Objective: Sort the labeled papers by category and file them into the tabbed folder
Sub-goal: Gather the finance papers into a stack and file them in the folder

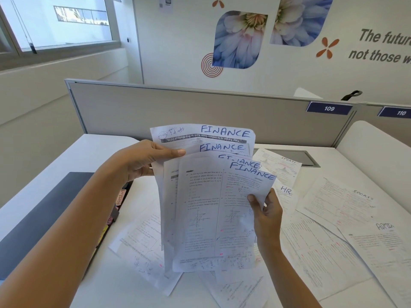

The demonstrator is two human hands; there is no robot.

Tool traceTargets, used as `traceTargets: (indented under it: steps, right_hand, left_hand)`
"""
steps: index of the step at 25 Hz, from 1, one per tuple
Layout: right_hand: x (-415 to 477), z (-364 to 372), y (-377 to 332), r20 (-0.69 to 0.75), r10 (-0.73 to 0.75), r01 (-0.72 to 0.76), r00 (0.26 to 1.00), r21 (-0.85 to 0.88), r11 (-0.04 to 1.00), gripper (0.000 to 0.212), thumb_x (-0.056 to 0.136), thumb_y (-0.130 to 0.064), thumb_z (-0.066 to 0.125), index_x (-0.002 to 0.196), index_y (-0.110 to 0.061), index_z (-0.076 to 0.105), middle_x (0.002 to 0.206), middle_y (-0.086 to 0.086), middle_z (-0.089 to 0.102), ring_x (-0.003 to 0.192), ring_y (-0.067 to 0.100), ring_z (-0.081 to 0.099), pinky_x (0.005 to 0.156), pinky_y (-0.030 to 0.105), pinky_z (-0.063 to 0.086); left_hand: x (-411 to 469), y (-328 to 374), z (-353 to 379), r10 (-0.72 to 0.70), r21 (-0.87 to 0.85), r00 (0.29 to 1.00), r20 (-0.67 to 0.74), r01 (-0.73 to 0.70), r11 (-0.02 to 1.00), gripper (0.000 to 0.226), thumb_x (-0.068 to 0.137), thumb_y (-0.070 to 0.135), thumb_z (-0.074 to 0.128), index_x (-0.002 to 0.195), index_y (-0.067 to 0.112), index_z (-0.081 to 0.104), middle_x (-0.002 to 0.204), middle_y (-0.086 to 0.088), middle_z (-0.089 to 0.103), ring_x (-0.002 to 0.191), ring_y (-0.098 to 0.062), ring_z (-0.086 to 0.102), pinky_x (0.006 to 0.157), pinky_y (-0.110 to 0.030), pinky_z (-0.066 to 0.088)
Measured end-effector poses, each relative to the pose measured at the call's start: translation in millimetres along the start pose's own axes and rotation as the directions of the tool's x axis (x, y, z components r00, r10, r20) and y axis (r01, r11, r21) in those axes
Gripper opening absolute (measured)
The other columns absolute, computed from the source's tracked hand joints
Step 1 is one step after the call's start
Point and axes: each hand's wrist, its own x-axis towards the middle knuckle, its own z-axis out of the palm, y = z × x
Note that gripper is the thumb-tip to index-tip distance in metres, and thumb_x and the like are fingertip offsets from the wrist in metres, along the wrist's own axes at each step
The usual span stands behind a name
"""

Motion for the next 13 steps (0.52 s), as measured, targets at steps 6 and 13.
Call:
traceTargets:
  steps: [6, 13]
  right_hand:
    - [-0.5, -0.3, 0.0, 0.01, 0.005, -0.005, 1.0, 0.011, 1.0, 0.026, 0.088, -0.014, 0.063, 0.113, -0.009, 0.055, 0.108, 0.007, 0.065, 0.101, 0.024, 0.063, 0.086, 0.047, 0.057]
    - [-3.7, -1.0, -1.1, 0.023, 0.01, -0.01, 1.0, 0.015, 1.0, 0.052, 0.08, -0.046, 0.067, 0.118, -0.013, 0.057, 0.11, 0.003, 0.067, 0.101, 0.023, 0.064, 0.082, 0.039, 0.059]
  left_hand:
    - [-0.3, -1.9, -5.2, -0.007, -0.009, 0.999, 0.053, 0.007, 1.0, 0.083, 0.007, 0.045, 0.094, 0.082, 0.01, 0.079, 0.095, -0.008, 0.076, 0.074, -0.016, 0.073, 0.058, -0.026, 0.059]
    - [-1.0, -2.4, -1.0, 0.048, 0.123, 0.996, 0.075, -0.057, 0.991, 0.08, 0.012, 0.054, 0.09, 0.08, 0.014, 0.08, 0.09, -0.002, 0.076, 0.072, -0.012, 0.072, 0.059, -0.022, 0.056]
